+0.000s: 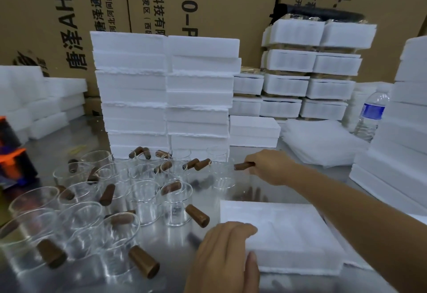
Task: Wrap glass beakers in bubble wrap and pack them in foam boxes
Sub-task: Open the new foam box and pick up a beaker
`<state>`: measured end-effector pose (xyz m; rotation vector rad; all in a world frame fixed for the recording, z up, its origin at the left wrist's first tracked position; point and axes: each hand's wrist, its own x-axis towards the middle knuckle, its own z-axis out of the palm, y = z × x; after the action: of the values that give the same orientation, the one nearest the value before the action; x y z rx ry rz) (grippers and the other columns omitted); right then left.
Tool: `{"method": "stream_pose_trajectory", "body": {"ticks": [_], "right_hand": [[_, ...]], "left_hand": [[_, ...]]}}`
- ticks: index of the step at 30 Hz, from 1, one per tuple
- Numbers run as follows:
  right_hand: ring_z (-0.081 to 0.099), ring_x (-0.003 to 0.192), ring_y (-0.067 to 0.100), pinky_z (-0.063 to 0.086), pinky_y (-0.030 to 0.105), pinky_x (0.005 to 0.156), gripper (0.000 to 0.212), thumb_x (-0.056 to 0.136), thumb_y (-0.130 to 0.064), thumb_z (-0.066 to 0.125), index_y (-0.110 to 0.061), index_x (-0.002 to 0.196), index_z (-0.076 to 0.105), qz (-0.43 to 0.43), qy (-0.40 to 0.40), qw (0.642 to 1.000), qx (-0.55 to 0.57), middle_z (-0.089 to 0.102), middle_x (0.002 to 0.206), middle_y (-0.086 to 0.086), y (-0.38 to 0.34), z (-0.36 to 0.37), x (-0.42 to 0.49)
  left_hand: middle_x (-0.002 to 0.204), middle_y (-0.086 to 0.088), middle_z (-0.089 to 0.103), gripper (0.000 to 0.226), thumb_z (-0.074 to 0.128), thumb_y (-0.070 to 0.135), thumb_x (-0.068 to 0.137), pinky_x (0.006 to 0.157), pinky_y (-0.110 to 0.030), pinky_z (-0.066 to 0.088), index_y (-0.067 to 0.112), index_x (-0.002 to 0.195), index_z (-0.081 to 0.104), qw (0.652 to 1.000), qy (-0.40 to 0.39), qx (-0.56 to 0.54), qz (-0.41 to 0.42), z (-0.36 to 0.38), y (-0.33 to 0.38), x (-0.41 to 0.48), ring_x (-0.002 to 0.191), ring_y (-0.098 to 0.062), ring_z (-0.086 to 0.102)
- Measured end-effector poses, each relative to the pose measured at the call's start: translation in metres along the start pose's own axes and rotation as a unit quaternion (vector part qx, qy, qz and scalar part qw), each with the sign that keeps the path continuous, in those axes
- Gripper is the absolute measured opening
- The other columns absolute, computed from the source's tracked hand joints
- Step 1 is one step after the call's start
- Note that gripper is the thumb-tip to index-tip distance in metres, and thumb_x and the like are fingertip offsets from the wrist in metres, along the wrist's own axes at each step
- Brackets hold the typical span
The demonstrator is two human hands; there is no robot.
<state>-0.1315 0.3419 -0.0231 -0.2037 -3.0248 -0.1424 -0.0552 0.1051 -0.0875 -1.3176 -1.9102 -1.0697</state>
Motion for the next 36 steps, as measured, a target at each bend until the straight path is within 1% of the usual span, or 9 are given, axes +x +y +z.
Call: {"method": "stream_pose_trajectory", "body": {"ticks": [4, 7, 14, 19, 22, 26, 29, 32, 36], "right_hand": [[0.064, 0.069, 0.013, 0.049, 0.020, 0.069, 0.021, 0.096, -0.027, 0.052, -0.011, 0.094, 0.065, 0.056, 0.012, 0.966, 0.252, 0.068, 0.082, 0.000, 0.023, -0.019, -0.032], [0.065, 0.059, 0.006, 0.045, 0.011, 0.058, 0.020, 0.095, -0.027, 0.053, -0.013, 0.089, 0.066, 0.089, 0.056, 0.915, 0.390, 0.070, 0.070, -0.006, 0.032, -0.036, -0.062], [0.069, 0.072, 0.013, 0.049, 0.022, 0.069, 0.032, 0.086, -0.041, 0.052, -0.014, 0.089, 0.068, 0.051, 0.084, 0.863, 0.495, 0.073, 0.078, 0.003, 0.032, -0.070, -0.124], [0.068, 0.070, 0.010, 0.050, 0.023, 0.072, 0.029, 0.081, -0.046, 0.053, -0.022, 0.085, 0.069, 0.009, 0.076, 0.874, 0.479, 0.072, 0.074, 0.000, 0.038, -0.066, -0.123], [0.068, 0.072, 0.011, 0.049, 0.027, 0.076, 0.022, 0.088, -0.041, 0.056, -0.024, 0.085, 0.070, -0.018, 0.068, 0.875, 0.480, 0.072, 0.074, -0.001, 0.047, -0.057, -0.106], [0.070, 0.083, 0.013, 0.054, 0.024, 0.080, 0.050, 0.082, -0.067, 0.050, -0.023, 0.091, 0.072, -0.052, -0.015, 0.859, 0.508, 0.074, 0.088, 0.000, 0.070, -0.056, -0.078], [0.068, 0.085, 0.014, 0.052, 0.014, 0.069, 0.038, 0.083, -0.058, 0.054, -0.024, 0.087, 0.072, 0.049, 0.099, 0.840, 0.532, 0.072, 0.087, -0.004, 0.109, -0.043, -0.041], [0.058, 0.100, 0.017, 0.041, 0.019, 0.080, 0.018, 0.092, -0.031, 0.056, -0.019, 0.103, 0.063, 0.210, 0.229, 0.886, 0.344, 0.065, 0.108, -0.002, 0.153, -0.012, -0.008], [0.041, 0.128, 0.028, 0.030, 0.042, 0.104, 0.048, 0.097, -0.041, 0.039, -0.016, 0.139, 0.038, 0.323, 0.053, 0.944, 0.036, 0.046, 0.139, 0.009, 0.188, 0.034, -0.001]], "left_hand": [[0.096, 0.025, 0.058, 0.024, 0.046, 0.032, 0.079, 0.075, 0.009, 0.028, 0.036, 0.102, 0.050, 0.996, -0.003, -0.049, -0.077, 0.004, 0.007, 0.000, 0.086, 0.015, 0.047], [0.109, 0.036, 0.050, 0.028, 0.048, 0.049, 0.079, 0.082, 0.004, 0.032, 0.051, 0.105, 0.040, 0.962, 0.050, -0.178, -0.199, 0.007, 0.013, 0.027, 0.105, 0.021, 0.044], [0.128, 0.011, 0.052, 0.091, 0.068, 0.062, 0.048, 0.094, -0.030, 0.049, 0.035, 0.130, 0.039, 0.750, 0.051, -0.524, -0.401, 0.033, 0.009, 0.105, 0.111, -0.007, 0.058], [0.121, -0.008, 0.065, 0.080, 0.064, 0.055, 0.059, 0.077, -0.038, 0.059, 0.018, 0.128, 0.050, 0.629, 0.020, -0.668, -0.396, 0.045, 0.008, 0.120, 0.101, -0.027, 0.068], [0.120, -0.009, 0.064, 0.073, 0.068, 0.046, 0.060, 0.068, -0.033, 0.058, 0.013, 0.123, 0.055, 0.625, 0.045, -0.668, -0.401, 0.050, 0.004, 0.120, 0.094, -0.026, 0.070], [0.087, -0.007, 0.067, 0.036, 0.072, 0.029, 0.058, 0.059, -0.029, 0.058, 0.013, 0.089, 0.064, 0.622, 0.111, -0.653, -0.418, 0.055, -0.002, 0.117, 0.073, -0.024, 0.070], [0.074, -0.002, 0.070, 0.047, 0.073, 0.031, 0.045, 0.054, -0.030, 0.058, 0.014, 0.088, 0.066, 0.634, 0.127, -0.641, -0.415, 0.053, -0.002, 0.120, 0.062, -0.021, 0.069], [0.069, -0.004, 0.071, 0.056, 0.071, 0.029, 0.037, 0.048, -0.031, 0.057, 0.014, 0.091, 0.066, 0.635, 0.121, -0.643, -0.410, 0.055, -0.002, 0.123, 0.056, -0.023, 0.068], [0.064, -0.007, 0.070, 0.065, 0.069, 0.028, 0.032, 0.043, -0.032, 0.054, 0.013, 0.095, 0.064, 0.626, 0.115, -0.646, -0.421, 0.056, -0.005, 0.124, 0.051, -0.026, 0.066]]}}
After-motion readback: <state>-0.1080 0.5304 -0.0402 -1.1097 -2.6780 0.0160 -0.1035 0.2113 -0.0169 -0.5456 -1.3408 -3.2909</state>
